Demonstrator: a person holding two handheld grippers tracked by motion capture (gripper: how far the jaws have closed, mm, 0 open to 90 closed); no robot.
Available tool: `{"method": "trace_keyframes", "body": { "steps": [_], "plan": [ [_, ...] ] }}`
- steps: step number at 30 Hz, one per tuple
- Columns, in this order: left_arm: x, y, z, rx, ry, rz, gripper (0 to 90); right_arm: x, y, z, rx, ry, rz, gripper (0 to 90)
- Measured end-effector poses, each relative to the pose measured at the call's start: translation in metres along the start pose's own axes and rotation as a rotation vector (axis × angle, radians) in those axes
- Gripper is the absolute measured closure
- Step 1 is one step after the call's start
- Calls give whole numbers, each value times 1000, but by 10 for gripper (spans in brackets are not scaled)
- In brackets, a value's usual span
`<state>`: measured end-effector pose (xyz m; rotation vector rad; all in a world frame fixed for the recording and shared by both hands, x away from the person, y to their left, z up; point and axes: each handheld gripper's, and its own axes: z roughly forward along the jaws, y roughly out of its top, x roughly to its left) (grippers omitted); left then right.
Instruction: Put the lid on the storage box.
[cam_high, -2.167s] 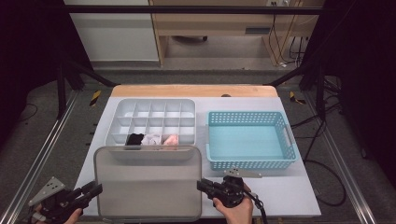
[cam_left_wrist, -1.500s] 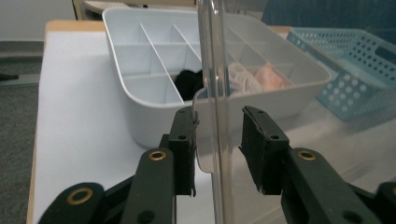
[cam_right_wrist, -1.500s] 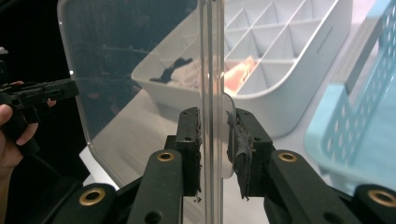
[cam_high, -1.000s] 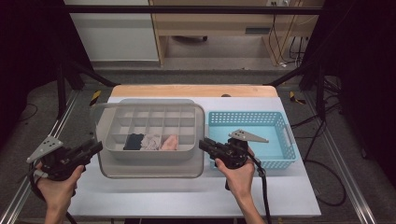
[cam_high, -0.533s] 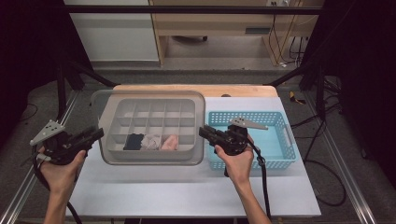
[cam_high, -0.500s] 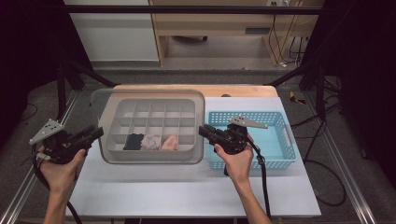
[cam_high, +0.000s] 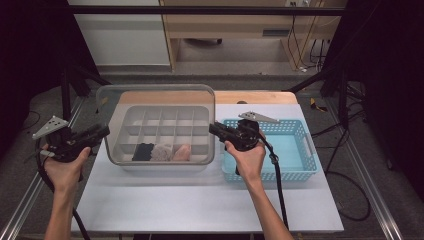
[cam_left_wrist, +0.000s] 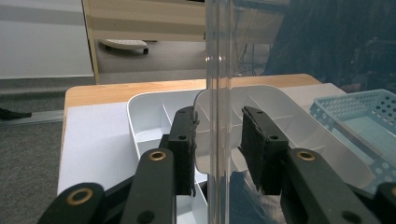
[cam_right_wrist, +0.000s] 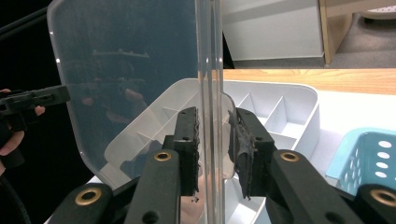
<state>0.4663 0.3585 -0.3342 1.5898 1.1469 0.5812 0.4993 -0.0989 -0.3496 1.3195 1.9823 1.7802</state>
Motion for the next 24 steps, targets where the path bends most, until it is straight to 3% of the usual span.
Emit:
{"method": "trace_keyframes", "body": {
  "steps": [11, 24],
  "plan": [
    [16, 0, 13, 31, 11, -23, 644, -8, 2, 23, 46, -13, 29, 718],
    [22, -4, 23, 39, 6, -47, 642, -13, 1, 31, 66, -23, 47, 717]
  ]
}}
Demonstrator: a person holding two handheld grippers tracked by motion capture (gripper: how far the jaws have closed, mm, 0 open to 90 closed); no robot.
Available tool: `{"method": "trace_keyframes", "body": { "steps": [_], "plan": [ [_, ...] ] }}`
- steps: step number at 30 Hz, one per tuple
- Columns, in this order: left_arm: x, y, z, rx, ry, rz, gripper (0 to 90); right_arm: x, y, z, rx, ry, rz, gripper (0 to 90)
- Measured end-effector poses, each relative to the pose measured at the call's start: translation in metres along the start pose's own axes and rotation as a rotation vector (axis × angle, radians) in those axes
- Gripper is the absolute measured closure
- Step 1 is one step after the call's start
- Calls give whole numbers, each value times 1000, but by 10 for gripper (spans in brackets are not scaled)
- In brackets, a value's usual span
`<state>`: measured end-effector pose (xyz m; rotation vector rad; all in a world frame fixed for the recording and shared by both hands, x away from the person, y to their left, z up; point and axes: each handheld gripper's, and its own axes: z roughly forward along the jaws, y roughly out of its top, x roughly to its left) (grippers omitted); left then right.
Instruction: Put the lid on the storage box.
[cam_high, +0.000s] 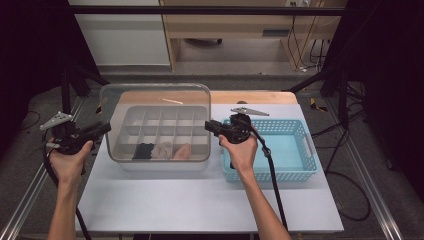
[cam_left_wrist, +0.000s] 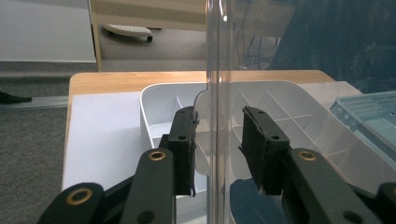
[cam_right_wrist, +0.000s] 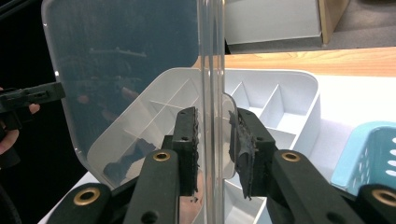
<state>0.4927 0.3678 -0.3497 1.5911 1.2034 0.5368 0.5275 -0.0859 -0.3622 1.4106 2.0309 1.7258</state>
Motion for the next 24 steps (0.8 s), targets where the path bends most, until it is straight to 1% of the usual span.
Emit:
{"method": "trace_keyframes", "body": {
  "steps": [10, 12, 19, 24],
  "plan": [
    [3, -1, 6, 2, 7, -9, 631, -3, -1, 6, -5, -9, 13, 709],
    [4, -1, 8, 0, 4, -16, 628, -4, -1, 8, -8, -12, 17, 705],
    [7, -2, 11, -1, 7, -22, 620, -5, -3, 14, -23, -29, 12, 687],
    [9, -3, 16, 1, 14, -24, 604, -6, -4, 18, -28, -34, 28, 680]
  ]
}}
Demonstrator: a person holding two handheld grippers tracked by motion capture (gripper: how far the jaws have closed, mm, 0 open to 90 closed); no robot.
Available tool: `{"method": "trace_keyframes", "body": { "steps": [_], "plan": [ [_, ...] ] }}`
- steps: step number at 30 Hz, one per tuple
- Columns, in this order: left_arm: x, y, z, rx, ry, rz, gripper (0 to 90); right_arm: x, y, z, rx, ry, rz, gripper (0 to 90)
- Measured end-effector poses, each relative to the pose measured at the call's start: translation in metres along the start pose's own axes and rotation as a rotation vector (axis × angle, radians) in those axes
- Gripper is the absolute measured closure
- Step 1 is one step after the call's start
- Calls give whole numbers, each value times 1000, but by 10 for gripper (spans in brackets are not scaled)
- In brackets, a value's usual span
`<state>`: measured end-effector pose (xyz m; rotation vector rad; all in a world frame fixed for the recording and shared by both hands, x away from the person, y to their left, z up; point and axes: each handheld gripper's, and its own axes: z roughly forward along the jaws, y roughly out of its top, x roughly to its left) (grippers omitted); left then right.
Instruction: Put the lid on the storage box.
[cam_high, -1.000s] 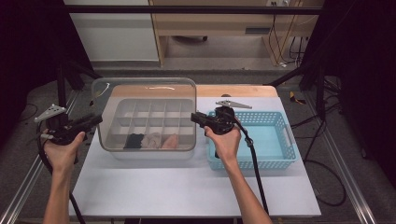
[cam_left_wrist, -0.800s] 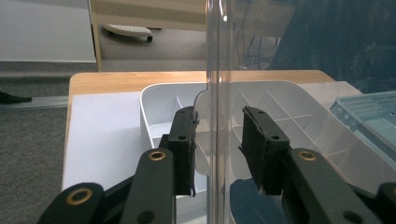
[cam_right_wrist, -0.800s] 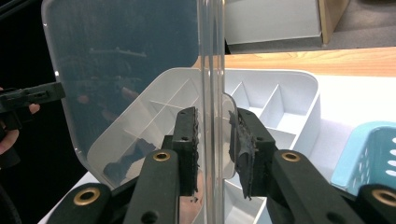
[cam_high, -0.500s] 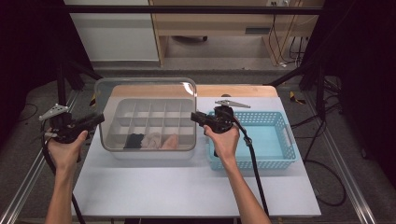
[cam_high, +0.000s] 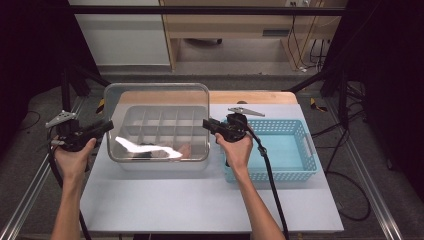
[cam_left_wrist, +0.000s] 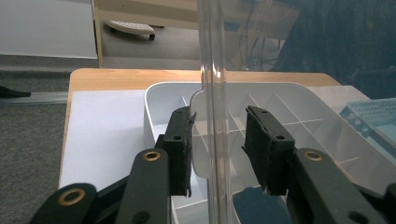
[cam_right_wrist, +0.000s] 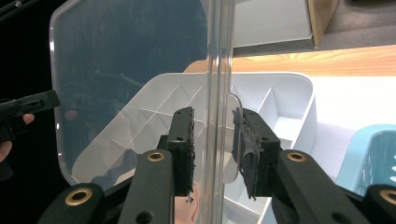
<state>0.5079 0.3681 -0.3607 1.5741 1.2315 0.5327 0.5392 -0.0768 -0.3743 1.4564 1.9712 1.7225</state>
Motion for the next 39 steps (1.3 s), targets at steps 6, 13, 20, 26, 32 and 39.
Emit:
{"method": "trace_keyframes", "body": {
  "steps": [6, 13, 20, 26, 32, 39],
  "plan": [
    [2, -1, 5, 1, 4, 0, 587, -2, -1, 4, -9, -8, -3, 673],
    [5, -2, 13, 11, 3, -12, 570, -4, -3, 9, -11, -21, 6, 658],
    [7, -4, 17, 14, 12, -5, 546, -4, -5, 14, -10, -32, 2, 645],
    [9, -5, 22, 20, 11, -15, 536, -7, -7, 19, -9, -43, 7, 634],
    [10, -8, 29, 25, 15, -24, 518, -10, -8, 22, 0, -51, 18, 627],
    [9, -9, 34, 37, 27, -11, 490, -10, -9, 25, 0, -72, 13, 607]
  ]
}}
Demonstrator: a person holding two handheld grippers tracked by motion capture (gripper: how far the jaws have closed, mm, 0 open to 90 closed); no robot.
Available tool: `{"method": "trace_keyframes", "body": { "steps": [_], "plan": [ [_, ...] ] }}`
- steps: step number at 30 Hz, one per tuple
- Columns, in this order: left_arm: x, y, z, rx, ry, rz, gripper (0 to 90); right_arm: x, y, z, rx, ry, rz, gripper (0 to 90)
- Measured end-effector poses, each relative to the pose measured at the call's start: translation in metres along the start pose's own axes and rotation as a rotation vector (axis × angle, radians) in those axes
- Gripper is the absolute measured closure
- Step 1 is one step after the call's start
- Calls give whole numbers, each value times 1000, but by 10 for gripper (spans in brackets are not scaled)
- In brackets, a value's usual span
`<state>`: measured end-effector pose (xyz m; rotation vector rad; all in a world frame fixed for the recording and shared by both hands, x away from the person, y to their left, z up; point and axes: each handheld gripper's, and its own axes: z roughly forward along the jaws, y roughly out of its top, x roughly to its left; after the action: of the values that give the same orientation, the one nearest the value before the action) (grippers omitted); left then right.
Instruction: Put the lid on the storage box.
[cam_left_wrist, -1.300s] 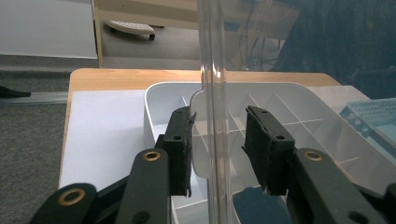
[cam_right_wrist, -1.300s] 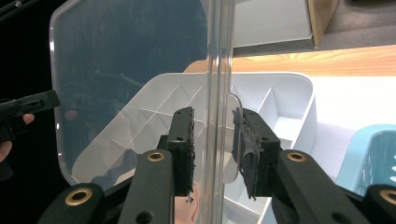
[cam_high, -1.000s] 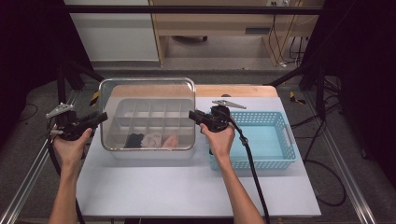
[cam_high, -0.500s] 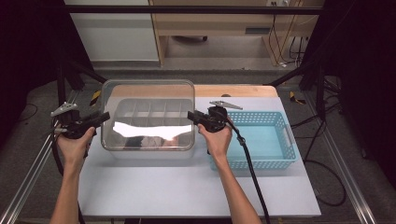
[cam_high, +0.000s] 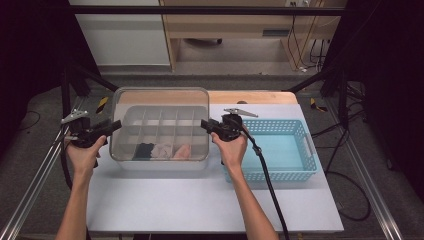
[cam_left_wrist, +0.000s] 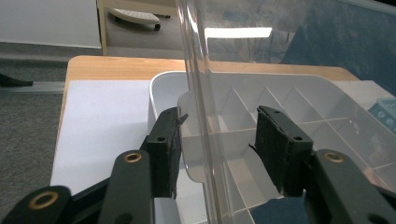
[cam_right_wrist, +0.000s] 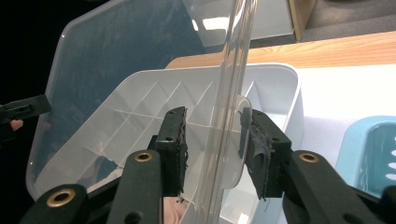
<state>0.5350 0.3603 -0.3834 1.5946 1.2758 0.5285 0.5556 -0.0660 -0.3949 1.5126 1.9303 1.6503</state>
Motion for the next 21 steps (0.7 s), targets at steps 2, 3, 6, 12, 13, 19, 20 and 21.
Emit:
{"method": "trace_keyframes", "body": {
  "steps": [2, 3, 6, 12, 13, 19, 20, 21],
  "plan": [
    [0, 0, 1, 4, -1, -6, 487, 1, -1, 1, -1, -8, -1, 597],
    [1, 0, 2, 5, -2, -7, 487, 1, -1, 2, -3, -11, -2, 594],
    [1, -1, 2, 7, 1, -8, 486, 1, -3, 4, -5, -24, -6, 581],
    [2, -2, 6, 12, 4, -9, 477, 5, -6, 8, -18, -58, -12, 543],
    [2, -2, 6, 12, 4, -9, 475, 5, -6, 8, -18, -58, -12, 543],
    [3, -4, 10, 22, 4, -22, 469, 6, -9, 13, -21, -89, -7, 515],
    [3, -4, 10, 23, 5, -21, 468, 6, -10, 14, -22, -93, -10, 507],
    [3, -4, 10, 23, 7, -22, 468, 7, -10, 15, -23, -99, -13, 498]
  ]
}}
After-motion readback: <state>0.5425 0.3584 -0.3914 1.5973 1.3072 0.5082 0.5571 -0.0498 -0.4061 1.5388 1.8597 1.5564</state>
